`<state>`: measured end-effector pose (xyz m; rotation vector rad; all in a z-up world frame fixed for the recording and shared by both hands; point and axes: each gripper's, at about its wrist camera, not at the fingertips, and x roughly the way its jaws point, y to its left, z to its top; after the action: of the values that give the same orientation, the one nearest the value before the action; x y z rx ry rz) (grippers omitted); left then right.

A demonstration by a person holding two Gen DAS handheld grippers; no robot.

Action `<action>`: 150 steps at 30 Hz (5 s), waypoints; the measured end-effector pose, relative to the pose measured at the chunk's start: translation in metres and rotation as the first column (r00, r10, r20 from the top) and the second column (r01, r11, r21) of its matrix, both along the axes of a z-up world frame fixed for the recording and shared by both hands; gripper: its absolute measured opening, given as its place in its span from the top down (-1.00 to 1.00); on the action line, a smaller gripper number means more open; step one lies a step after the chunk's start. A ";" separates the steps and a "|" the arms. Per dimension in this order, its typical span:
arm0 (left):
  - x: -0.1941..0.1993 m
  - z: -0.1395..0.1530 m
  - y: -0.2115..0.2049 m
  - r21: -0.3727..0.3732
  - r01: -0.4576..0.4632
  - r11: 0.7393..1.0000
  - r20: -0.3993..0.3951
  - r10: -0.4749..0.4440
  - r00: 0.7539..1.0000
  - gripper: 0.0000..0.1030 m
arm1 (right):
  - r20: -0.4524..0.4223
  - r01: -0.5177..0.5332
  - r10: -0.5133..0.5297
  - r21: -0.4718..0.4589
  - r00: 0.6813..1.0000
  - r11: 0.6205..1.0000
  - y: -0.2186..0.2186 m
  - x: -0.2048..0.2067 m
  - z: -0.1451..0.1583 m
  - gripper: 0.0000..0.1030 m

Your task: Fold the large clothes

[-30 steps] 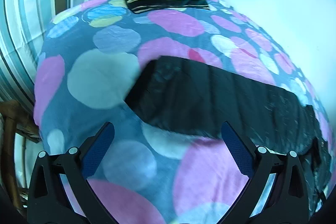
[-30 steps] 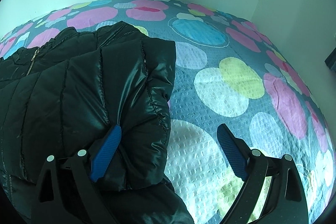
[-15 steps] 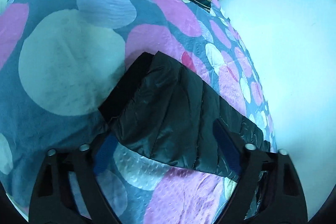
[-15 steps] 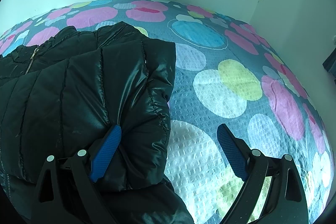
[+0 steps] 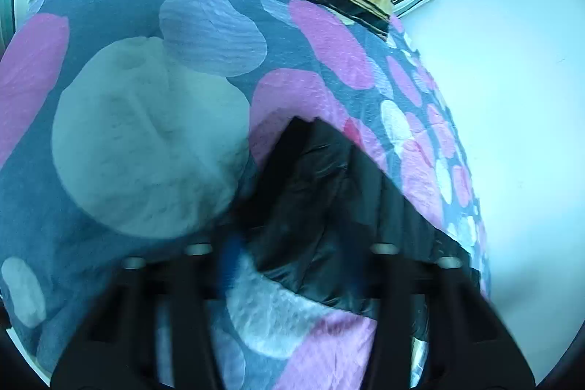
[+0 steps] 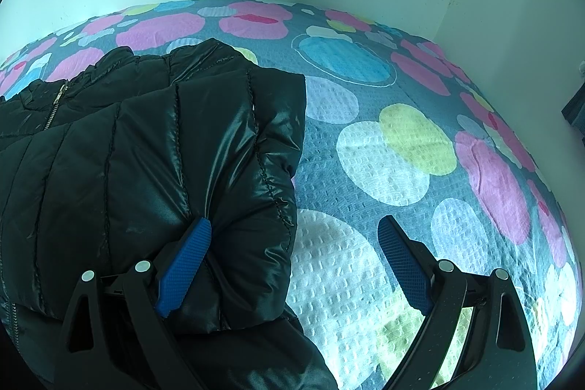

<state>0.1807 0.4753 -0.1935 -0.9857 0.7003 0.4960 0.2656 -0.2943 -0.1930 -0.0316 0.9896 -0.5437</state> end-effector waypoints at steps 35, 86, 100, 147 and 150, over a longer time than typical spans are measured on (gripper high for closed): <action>0.151 0.143 -0.476 0.490 0.706 0.511 -0.005 -0.808 0.589 0.87 | 0.030 0.008 -0.010 0.079 0.999 0.997 -0.008 -0.002 -0.003 -0.77; 0.111 0.054 -0.282 0.541 0.562 0.626 -0.263 -0.509 0.819 -0.34 | 0.110 -0.239 0.217 0.257 0.970 0.937 0.053 0.022 0.040 -0.76; 0.136 0.055 -0.295 0.536 0.579 0.614 -0.245 -0.543 0.803 -0.36 | 0.133 -0.272 0.249 0.201 0.959 0.941 0.055 0.020 0.055 0.77; 0.224 -0.008 -0.340 0.399 0.772 0.495 -0.405 -0.661 0.632 -0.34 | 0.000 -0.183 0.186 0.167 0.983 0.969 0.005 0.017 0.001 0.65; 0.217 0.002 -0.335 0.410 0.758 0.507 -0.370 -0.667 0.647 -0.33 | -0.001 -0.185 0.187 0.161 0.982 0.969 0.005 0.017 0.002 0.64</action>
<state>0.3975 0.1407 -0.1917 -0.0488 0.9830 -0.0002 0.2825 -0.2897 -0.1910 0.0147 1.0320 -0.2909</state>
